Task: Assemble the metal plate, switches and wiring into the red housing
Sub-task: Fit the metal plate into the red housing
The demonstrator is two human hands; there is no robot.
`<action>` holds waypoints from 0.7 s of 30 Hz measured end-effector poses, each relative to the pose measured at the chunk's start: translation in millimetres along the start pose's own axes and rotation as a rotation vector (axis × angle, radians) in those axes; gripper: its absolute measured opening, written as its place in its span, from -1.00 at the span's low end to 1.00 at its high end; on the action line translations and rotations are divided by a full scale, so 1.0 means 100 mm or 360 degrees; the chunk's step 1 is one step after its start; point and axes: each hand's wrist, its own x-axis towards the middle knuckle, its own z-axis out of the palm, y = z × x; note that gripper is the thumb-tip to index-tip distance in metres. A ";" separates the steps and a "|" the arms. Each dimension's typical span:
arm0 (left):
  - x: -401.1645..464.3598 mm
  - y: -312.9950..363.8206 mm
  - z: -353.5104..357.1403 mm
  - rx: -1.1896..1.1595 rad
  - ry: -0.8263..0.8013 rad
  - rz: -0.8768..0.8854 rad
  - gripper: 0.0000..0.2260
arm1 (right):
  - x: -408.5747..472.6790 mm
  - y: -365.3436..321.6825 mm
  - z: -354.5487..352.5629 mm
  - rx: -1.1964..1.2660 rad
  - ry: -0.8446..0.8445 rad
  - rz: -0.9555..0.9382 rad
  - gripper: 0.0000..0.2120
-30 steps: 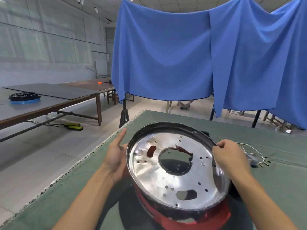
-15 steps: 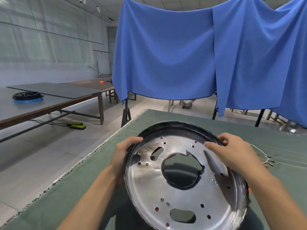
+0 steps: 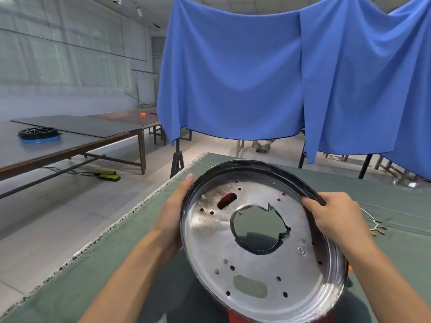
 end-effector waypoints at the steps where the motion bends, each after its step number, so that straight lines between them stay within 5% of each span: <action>1: -0.02 0.02 -0.02 0.0147 0.0010 -0.0057 -0.57 | 0.00 0.01 0.00 0.0009 -0.0004 0.0011 -0.55; 6: -0.11 0.02 -0.06 0.0324 0.0055 -0.0397 -0.72 | 0.01 0.03 -0.01 0.0024 -0.0004 0.0046 -0.55; 9: -0.09 0.04 0.03 0.0202 0.0157 -0.0256 -0.83 | 0.04 0.02 -0.05 0.0165 0.0042 0.0005 -0.56; 16: 0.05 0.24 -0.02 0.0153 0.0074 0.0206 -0.51 | -0.04 -0.13 -0.17 0.1057 0.0026 0.0023 -0.77; 21: 0.15 0.17 0.00 0.0154 -0.0020 0.0420 -0.66 | -0.11 -0.09 -0.05 0.1090 -0.0046 0.0029 -0.84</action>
